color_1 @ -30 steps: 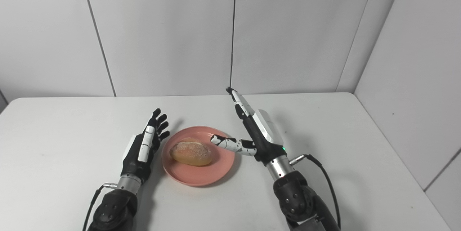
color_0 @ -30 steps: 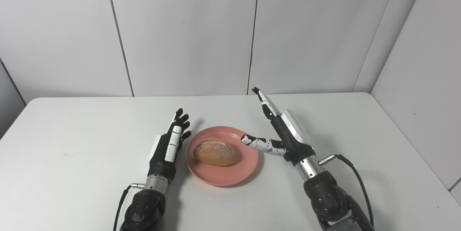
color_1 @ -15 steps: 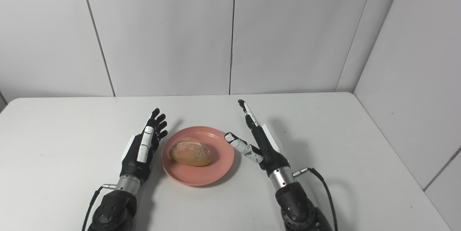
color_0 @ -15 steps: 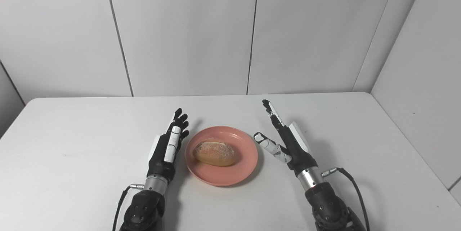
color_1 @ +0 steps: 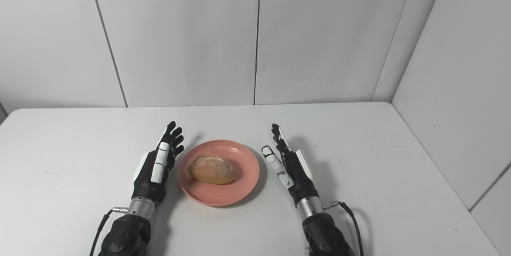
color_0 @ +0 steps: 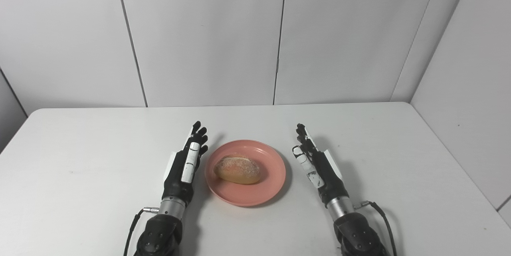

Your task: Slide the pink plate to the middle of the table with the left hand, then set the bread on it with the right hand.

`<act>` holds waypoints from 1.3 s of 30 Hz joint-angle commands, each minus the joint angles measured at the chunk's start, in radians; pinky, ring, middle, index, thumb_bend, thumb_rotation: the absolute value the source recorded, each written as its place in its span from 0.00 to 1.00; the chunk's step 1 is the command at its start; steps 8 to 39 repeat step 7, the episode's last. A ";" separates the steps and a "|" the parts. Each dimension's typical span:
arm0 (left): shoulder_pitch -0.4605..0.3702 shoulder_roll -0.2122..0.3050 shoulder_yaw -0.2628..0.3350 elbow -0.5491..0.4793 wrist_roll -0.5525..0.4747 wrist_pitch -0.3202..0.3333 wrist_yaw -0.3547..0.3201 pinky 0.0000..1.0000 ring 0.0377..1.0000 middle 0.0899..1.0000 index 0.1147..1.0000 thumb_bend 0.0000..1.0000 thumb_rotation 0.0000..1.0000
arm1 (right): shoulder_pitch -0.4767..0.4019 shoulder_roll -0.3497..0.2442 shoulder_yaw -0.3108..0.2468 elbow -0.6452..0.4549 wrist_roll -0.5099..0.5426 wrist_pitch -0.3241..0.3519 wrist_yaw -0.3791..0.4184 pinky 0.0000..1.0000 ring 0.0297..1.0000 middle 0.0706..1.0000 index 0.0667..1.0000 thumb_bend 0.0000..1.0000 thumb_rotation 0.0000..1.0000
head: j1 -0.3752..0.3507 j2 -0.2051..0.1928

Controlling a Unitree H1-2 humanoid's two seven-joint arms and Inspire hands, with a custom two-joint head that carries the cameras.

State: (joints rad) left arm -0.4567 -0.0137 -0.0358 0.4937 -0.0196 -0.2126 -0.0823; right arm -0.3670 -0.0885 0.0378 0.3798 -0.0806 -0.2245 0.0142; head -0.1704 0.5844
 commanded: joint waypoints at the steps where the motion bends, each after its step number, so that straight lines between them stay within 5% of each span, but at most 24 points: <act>1: 0.029 0.004 -0.008 -0.010 0.023 -0.009 0.014 0.95 0.97 0.98 0.99 0.67 1.00 | -0.033 0.009 -0.013 -0.010 0.030 -0.070 0.001 1.00 1.00 1.00 1.00 0.69 0.97 | 0.004 0.001; 39: 0.036 0.002 -0.002 -0.023 0.021 0.009 0.012 0.95 0.97 0.98 0.98 0.67 1.00 | -0.026 0.030 -0.027 -0.009 0.049 -0.082 -0.014 1.00 1.00 1.00 1.00 0.69 0.96 | 0.028 -0.004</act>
